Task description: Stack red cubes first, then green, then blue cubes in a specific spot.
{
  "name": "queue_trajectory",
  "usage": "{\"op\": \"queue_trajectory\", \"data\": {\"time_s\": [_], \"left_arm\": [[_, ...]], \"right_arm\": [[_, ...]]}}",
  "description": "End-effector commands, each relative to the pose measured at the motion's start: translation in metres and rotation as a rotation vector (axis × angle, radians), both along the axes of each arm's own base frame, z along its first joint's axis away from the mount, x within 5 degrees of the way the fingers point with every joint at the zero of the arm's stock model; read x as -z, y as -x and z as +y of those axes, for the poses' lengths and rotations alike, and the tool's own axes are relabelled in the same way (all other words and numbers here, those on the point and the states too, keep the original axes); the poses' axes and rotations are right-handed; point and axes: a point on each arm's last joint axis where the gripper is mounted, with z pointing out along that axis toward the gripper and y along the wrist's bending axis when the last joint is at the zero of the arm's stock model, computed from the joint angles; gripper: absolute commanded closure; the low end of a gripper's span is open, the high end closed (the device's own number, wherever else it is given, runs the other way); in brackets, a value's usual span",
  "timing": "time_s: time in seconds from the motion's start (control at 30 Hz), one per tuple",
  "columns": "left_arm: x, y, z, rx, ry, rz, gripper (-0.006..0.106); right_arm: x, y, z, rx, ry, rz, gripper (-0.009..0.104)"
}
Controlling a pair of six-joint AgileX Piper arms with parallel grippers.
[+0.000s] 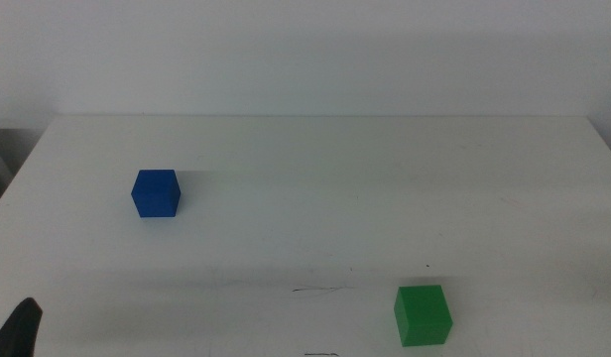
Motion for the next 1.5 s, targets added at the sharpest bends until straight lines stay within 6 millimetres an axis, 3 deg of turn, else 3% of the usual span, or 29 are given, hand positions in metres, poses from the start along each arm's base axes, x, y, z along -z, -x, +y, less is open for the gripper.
{"op": "queue_trajectory", "data": {"time_s": [0.0, 0.2, 0.4, 0.93, 1.2, 1.47], "left_arm": [[-0.009, 0.002, 0.001, -0.008, 0.018, -0.102, 0.007], [-0.009, 0.002, 0.001, -0.008, 0.018, -0.102, 0.007], [-0.009, 0.002, 0.001, -0.008, 0.018, -0.102, 0.007], [-0.009, 0.002, 0.001, -0.008, 0.018, -0.102, 0.007], [-0.009, 0.002, 0.001, -0.008, 0.018, -0.102, 0.007], [-0.009, 0.002, 0.001, -0.008, 0.018, -0.102, 0.007]], "right_arm": [[-0.030, -0.009, 0.000, -0.008, 0.006, 0.006, 0.005], [-0.066, -0.040, 0.000, -0.012, -0.028, 0.226, 0.005], [-0.079, -0.069, 0.001, 0.026, -0.104, 0.434, 0.005], [-0.071, -0.086, 0.001, 0.043, -0.138, 0.527, 0.005], [-0.053, -0.117, -0.010, 0.127, -0.048, 0.745, 0.005], [-0.061, -0.155, -0.021, 0.184, 0.041, 0.772, 0.005]]}}
